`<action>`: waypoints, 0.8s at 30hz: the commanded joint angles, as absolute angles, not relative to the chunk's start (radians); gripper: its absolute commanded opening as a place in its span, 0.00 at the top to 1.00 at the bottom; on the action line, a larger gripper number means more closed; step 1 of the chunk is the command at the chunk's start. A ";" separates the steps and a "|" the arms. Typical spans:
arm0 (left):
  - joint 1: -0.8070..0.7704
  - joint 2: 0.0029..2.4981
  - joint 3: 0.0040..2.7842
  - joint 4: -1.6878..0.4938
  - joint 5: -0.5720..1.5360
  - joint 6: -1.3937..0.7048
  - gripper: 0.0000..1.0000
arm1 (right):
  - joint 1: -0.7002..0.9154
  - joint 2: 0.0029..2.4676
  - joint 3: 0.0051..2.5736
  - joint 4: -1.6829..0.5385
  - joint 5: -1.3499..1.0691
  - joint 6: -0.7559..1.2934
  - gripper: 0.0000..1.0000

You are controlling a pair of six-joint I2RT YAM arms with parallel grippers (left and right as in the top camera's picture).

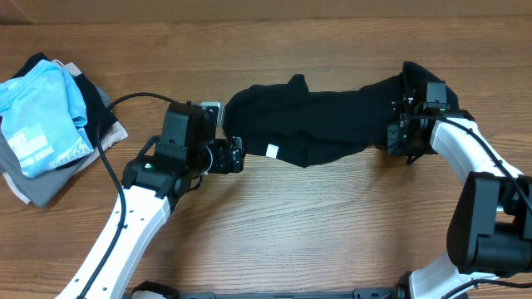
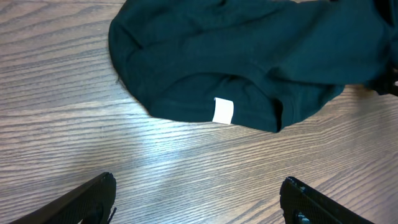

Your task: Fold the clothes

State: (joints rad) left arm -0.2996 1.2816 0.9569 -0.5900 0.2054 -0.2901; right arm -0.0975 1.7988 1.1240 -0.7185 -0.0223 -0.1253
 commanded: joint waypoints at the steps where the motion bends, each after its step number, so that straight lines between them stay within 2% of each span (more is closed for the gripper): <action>1: -0.303 1.288 0.983 -0.585 0.199 -0.300 0.13 | -0.099 1.792 1.118 -0.726 -0.062 -0.123 0.96; 7: -0.303 1.288 0.983 -0.585 0.199 -0.300 0.13 | -0.092 1.787 1.197 -0.908 -0.328 -0.153 0.96; 11: -0.303 1.288 0.983 -0.578 0.199 -0.300 0.13 | -0.072 1.786 1.460 -1.258 -0.639 -0.304 0.96; 14: -0.303 1.288 0.983 -0.571 0.199 -0.300 0.13 | -0.048 1.786 1.697 -1.413 -0.765 -0.355 0.96; 20: -0.303 1.288 0.983 -0.571 0.199 -0.300 0.13 | -0.031 1.786 1.819 -1.410 -0.691 -0.312 0.96; 24: -0.303 1.288 0.983 -0.571 0.199 -0.300 0.13 | -0.031 1.791 1.787 -1.370 -0.401 -0.180 0.96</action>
